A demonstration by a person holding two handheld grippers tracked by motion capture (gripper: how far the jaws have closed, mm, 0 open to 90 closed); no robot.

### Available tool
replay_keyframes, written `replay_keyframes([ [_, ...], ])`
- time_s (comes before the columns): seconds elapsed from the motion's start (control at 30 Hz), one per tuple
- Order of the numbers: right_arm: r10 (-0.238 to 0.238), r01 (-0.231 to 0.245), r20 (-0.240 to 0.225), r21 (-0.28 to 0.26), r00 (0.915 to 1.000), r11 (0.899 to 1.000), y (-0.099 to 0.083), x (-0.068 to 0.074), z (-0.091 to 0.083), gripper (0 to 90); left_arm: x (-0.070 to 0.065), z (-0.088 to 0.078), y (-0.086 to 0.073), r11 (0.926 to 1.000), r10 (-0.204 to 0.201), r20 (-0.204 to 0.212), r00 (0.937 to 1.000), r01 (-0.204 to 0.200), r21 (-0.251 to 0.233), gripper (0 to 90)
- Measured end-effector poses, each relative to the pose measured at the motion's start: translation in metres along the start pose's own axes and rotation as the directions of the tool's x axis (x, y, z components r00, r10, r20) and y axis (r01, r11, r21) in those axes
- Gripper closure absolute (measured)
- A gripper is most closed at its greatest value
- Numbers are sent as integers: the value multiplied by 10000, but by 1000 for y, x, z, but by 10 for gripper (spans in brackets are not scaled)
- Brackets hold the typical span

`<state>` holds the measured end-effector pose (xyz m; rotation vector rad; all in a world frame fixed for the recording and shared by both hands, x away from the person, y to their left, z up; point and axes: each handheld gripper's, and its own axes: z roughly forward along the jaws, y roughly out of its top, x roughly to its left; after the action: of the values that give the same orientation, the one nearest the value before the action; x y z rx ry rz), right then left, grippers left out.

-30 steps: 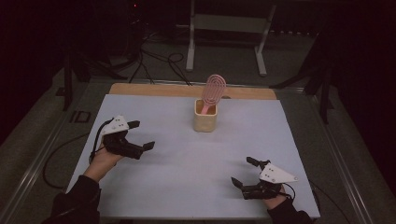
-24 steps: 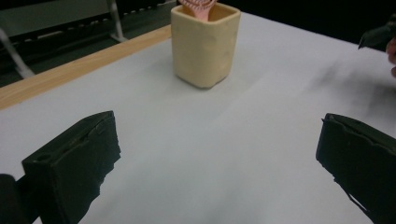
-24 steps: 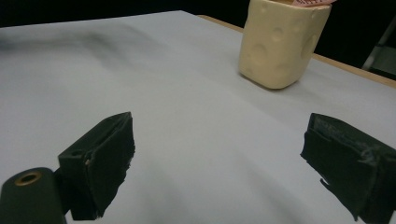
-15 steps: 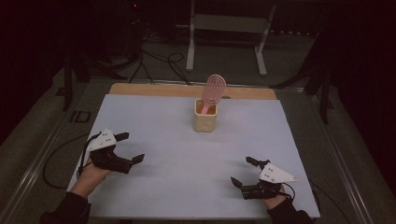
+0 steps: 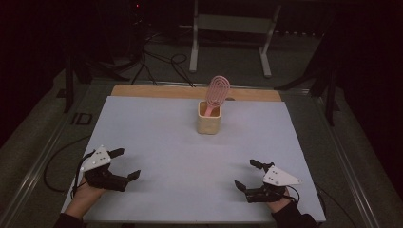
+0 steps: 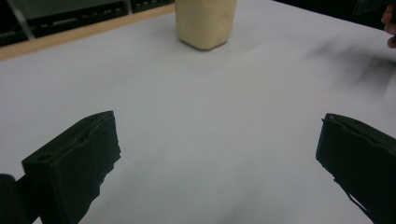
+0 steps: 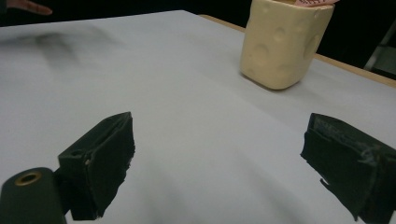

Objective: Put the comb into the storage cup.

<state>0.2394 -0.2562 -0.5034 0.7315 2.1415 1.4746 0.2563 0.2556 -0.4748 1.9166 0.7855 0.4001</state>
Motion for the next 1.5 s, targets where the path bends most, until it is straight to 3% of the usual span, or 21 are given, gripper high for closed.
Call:
replay_keyframes([
  [0.33, -26, 26, 2, 51, 10000, 10000, 0, 1, 1, 89, -9, 0, -26, 9993, -319, -151, 9994, 322, 192, 0],
  [0.7, -85, 86, -38, 48, 10000, 10000, 0, 0, 2, 89, -13, 0, -47, 9982, -159, -526, 9985, 189, 564, 0],
  [1.0, -84, 85, -104, 70, 9999, 9999, 0, 0, 2, 89, -6, -2, -51, 9979, -406, -1069, 9934, 457, 462, 0],
  [1.13, -96, 96, -129, 63, 9999, 9999, 0, 0, 3, 90, -2, -2, -53, 9962, -513, -1382, 9891, 605, 628, 0],
  [1.5, -83, 84, -143, 115, 9999, 9999, 0, 0, 4, 90, -1, -6, -52, 9970, -633, -1503, 9866, 692, 343, 0],
])
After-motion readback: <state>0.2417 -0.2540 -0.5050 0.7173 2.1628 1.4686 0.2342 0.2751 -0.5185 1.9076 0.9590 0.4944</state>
